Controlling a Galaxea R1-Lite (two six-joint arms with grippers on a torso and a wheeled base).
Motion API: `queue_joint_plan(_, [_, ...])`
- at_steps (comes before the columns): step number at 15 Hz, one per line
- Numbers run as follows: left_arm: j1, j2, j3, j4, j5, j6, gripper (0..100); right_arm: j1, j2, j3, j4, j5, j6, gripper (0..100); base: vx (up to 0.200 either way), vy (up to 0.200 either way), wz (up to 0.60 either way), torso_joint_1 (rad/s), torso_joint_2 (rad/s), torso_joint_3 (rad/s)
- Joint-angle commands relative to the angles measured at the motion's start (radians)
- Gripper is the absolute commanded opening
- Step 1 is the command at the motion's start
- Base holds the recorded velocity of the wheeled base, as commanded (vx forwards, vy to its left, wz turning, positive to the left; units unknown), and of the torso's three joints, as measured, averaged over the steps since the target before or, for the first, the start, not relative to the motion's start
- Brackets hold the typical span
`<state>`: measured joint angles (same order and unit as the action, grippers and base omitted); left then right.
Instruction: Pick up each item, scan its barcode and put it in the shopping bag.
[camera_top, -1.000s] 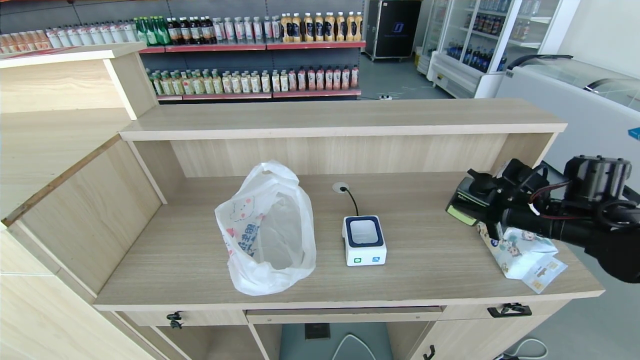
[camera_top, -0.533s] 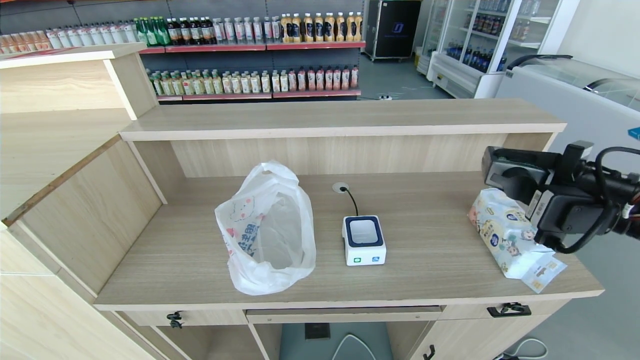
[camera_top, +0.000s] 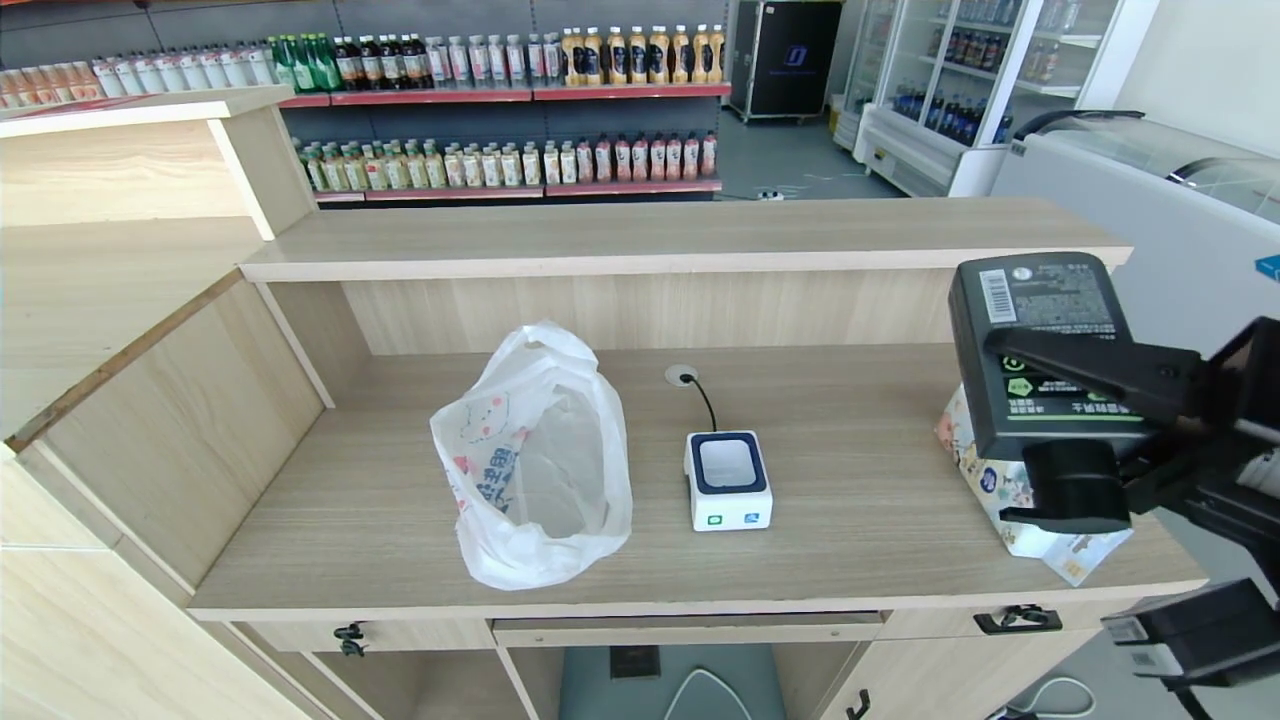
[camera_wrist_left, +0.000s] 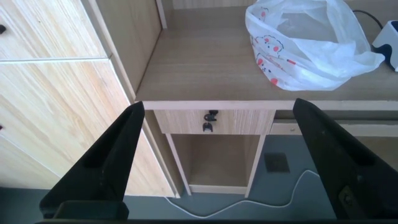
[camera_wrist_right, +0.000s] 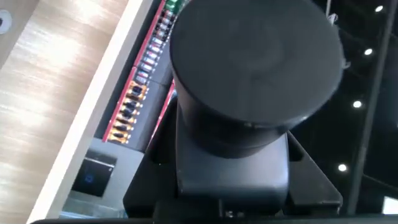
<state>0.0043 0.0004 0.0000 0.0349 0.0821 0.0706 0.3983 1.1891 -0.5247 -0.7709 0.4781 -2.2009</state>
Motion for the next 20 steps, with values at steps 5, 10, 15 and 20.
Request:
queue_joint_plan(5, [0.0,0.0,0.0,0.0,0.001,0.0,100,0.205,-0.128,0.111,-0.005,-0.006,-0.2,0,0.0,0.0,0.0,0.0,0.0,0.0])
queue_joint_plan(10, [0.0,0.001,0.0,0.0,0.001,0.0,100,0.313,-0.247,0.109,-0.028,-0.004,-0.269,0,0.0,0.0,0.0,0.0,0.0,0.0])
queue_joint_plan(15, [0.0,0.0,0.0,0.0,0.001,0.0,100,0.363,-0.249,0.114,-0.039,-0.006,-0.26,0,0.0,0.0,0.0,0.0,0.0,0.0])
queue_joint_plan(20, [0.0,0.0,0.0,0.0,0.001,0.0,100,0.37,-0.264,0.117,-0.038,-0.004,-0.249,0,0.0,0.0,0.0,0.0,0.0,0.0])
